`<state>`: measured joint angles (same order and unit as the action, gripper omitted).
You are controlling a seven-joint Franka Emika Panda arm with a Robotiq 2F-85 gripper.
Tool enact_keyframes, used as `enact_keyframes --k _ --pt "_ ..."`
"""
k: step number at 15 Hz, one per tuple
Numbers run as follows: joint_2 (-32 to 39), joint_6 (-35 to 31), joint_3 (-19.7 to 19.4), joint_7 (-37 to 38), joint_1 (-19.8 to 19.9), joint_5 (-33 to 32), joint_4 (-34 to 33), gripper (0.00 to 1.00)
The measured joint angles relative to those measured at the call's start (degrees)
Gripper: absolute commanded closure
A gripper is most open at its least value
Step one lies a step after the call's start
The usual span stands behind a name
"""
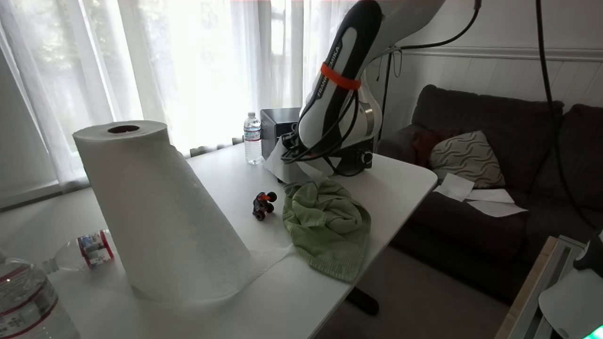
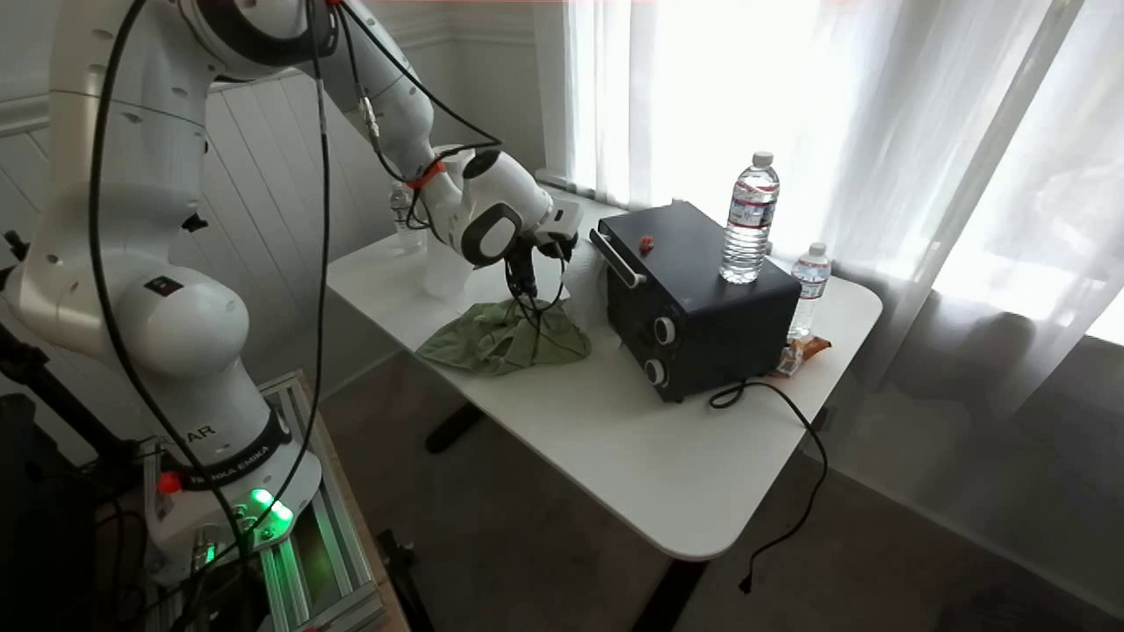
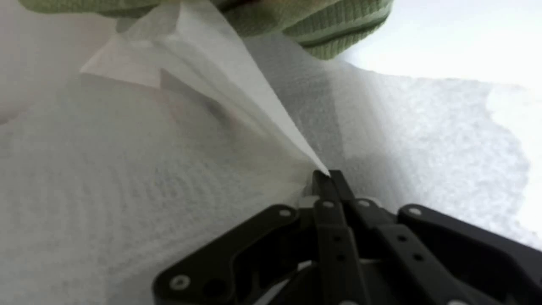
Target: Use the paper towel in front of the microwave to wipe the microwave door
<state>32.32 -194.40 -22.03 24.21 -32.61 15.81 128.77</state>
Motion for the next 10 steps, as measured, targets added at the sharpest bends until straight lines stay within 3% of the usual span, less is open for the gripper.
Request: enact_keyframes --k 2,4,10 --pt "0.09 0.74 5.42 -1.98 5.51 0.00 -0.89 1.00" --pt "0.36 1.59 7.66 -3.09 8.99 0.14 -1.13 1.00" --pt "0.59 4.55 6.93 -2.89 12.96 1.19 -0.01 1.00"
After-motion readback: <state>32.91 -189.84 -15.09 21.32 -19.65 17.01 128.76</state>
